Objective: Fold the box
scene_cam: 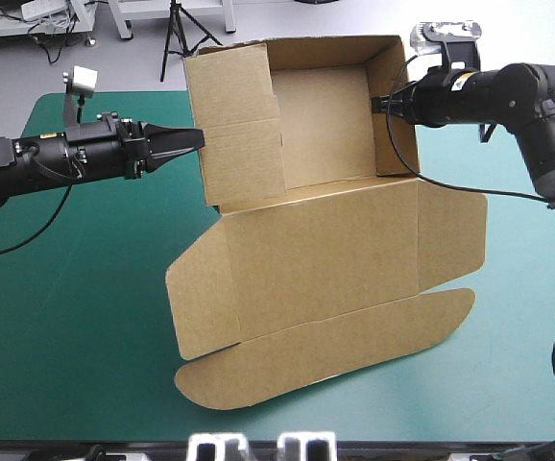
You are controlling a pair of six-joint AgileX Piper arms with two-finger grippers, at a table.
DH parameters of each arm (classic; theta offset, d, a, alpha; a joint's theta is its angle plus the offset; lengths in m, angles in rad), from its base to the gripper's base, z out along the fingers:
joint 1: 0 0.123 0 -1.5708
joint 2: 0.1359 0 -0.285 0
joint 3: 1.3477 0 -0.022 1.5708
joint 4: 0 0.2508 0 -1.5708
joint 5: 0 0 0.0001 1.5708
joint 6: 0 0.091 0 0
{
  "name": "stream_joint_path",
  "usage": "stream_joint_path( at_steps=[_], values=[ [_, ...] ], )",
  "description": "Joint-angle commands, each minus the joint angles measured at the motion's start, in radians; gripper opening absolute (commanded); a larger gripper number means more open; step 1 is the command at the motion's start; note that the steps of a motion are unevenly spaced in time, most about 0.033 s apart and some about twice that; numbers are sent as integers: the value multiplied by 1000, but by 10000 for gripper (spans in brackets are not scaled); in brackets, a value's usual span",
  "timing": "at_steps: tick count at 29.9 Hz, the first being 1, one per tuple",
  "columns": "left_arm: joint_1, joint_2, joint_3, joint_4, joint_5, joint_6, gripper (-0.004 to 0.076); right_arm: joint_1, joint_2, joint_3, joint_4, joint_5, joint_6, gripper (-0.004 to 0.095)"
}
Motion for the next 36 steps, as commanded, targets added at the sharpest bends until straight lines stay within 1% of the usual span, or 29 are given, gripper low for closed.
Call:
stream_joint_path(
  at_steps=[1,5,8,10,15,18,21,23,28,33,36],
  values=[
    [-21,-32,-30,-24,56,-9,375,2,-42,-29,44,-80,4,-16],
    [-32,-32,-30,34,5,-55,375,4,-42,-29,44,-76,4,-16],
    [-32,-32,-30,42,-37,-63,375,24,-42,-29,33,-72,4,-16],
    [-33,-32,-30,40,-44,-77,375,50,-42,-29,19,-74,4,-13],
    [-33,-32,-30,40,-35,-87,375,128,-42,-29,-92,-94,53,-11],
    [-33,-32,-30,52,-39,-100,375,155,-42,-29,-126,-92,80,-11],
    [-33,-32,-30,102,-62,-114,375,184,-42,-29,-164,-90,97,-11],
    [-33,-32,-30,163,-89,-159,375,209,-42,-29,-202,-86,117,-11],
    [-33,-32,-30,248,-129,-197,375,291,-42,-29,-329,-79,181,-11],
    [-33,-32,-30,293,-185,-208,375,336,-42,-29,-331,-63,203,-11],
    [-33,-32,-30,357,-224,-240,355,370,-42,-29,-331,-61,220,-11]
  ],
)
